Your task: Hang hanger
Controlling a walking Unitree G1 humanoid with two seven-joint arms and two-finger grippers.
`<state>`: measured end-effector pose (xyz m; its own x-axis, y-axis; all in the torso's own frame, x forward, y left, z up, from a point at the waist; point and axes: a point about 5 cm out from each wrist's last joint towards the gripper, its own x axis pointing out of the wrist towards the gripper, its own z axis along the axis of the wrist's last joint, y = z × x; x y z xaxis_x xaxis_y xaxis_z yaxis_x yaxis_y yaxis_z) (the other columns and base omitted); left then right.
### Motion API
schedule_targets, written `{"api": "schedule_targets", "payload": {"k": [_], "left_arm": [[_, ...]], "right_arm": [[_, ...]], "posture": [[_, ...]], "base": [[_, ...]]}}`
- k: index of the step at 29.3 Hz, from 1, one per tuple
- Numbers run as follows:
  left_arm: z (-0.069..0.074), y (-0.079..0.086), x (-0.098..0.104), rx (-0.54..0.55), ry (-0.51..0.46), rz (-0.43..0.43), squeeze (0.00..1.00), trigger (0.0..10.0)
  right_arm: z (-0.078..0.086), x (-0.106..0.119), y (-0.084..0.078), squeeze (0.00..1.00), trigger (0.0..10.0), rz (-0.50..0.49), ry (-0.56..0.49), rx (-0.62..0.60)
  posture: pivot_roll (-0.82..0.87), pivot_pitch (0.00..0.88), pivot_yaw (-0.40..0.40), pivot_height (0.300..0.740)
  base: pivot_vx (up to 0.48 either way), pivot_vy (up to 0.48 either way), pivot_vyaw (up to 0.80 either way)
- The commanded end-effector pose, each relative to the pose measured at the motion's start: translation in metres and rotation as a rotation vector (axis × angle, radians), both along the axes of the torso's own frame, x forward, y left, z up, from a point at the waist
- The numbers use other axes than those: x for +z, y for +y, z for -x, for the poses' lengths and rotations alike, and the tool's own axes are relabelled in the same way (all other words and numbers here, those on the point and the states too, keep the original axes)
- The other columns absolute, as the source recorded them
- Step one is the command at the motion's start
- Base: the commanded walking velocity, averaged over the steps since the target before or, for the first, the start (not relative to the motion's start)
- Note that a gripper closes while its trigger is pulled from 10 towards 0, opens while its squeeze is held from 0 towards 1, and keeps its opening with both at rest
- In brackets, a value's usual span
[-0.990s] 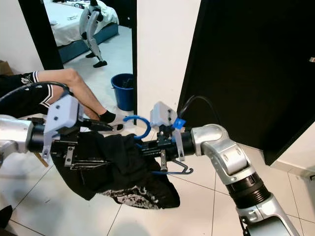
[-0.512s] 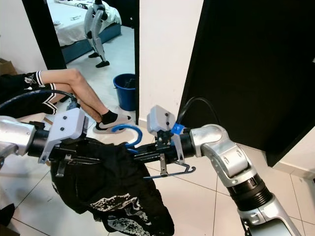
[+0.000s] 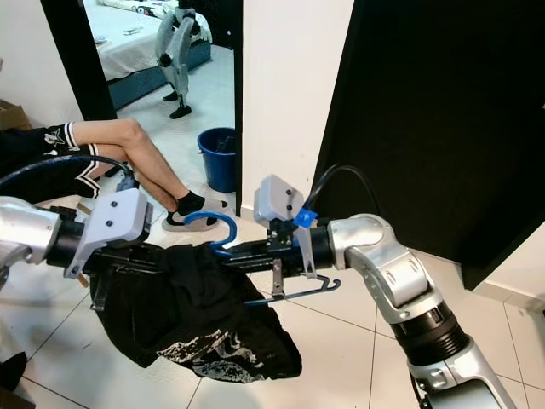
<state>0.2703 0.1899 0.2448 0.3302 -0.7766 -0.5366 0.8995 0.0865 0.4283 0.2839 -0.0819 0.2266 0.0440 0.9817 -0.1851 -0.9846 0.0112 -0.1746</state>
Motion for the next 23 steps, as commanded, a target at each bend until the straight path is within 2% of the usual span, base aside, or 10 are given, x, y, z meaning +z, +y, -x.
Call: {"api": "schedule_targets", "payload": {"k": [1, 3, 4, 5, 7, 8, 12, 20, 21, 23], "left_arm": [[0.000, -0.005, -0.006, -0.021, 0.020, 0.019, 0.00, 0.0], [-0.002, -0.005, -0.005, -0.015, 0.010, 0.023, 0.00, 0.0], [-0.005, -0.002, 0.000, 0.010, -0.019, 0.043, 0.00, 0.0], [-0.010, 0.002, 0.006, 0.039, -0.051, 0.065, 0.00, 0.0], [-0.010, 0.002, 0.006, 0.039, -0.051, 0.065, 0.00, 0.0], [-0.015, 0.013, 0.019, 0.095, -0.101, 0.100, 0.00, 0.0], [-0.018, 0.027, 0.029, 0.144, -0.142, 0.114, 0.00, 0.0], [-0.019, 0.035, 0.032, 0.164, -0.162, 0.121, 0.00, 0.0], [-0.020, 0.038, 0.034, 0.174, -0.176, 0.125, 0.00, 0.0], [-0.020, 0.038, 0.034, 0.174, -0.176, 0.125, 0.00, 0.0]], "right_arm": [[0.002, 0.015, -0.001, 0.00, 10.0, -0.080, -0.065, 0.013], [0.001, 0.016, -0.002, 0.00, 10.0, -0.088, -0.066, -0.001], [-0.004, 0.017, -0.008, 0.16, 10.0, -0.109, -0.049, -0.047], [-0.010, 0.018, -0.016, 1.00, 10.0, -0.125, -0.033, -0.099], [-0.010, 0.018, -0.016, 1.00, 10.0, -0.125, -0.033, -0.099], [-0.019, 0.018, -0.036, 1.00, 10.0, -0.148, -0.021, -0.201], [-0.022, 0.020, -0.059, 1.00, 10.0, -0.168, -0.030, -0.294], [-0.023, 0.022, -0.082, 1.00, 10.0, -0.180, -0.042, -0.378], [-0.023, 0.023, -0.092, 1.00, 10.0, -0.183, -0.049, -0.428], [-0.023, 0.023, -0.092, 1.00, 10.0, -0.183, -0.049, -0.428]], "posture": [[0.13, 0.023, -0.074, 0.740], [0.12, 0.024, -0.073, 0.740], [0.12, 0.025, -0.074, 0.740], [0.12, 0.026, -0.076, 0.740], [0.12, 0.026, -0.076, 0.740], [0.12, 0.029, -0.079, 0.740], [0.12, 0.029, -0.079, 0.740], [0.11, 0.032, -0.078, 0.740], [0.11, 0.032, -0.079, 0.740], [0.11, 0.032, -0.079, 0.740]], "base": [[0.000, 0.000, 0.00], [0.000, 0.000, 0.00], [0.000, 0.000, 0.00], [0.000, 0.000, 0.00], [0.000, 0.000, 0.00], [0.000, 0.000, 0.00], [0.000, 0.000, 0.00], [0.000, 0.000, 0.00], [0.000, 0.000, 0.00], [0.000, 0.000, 0.00]]}}
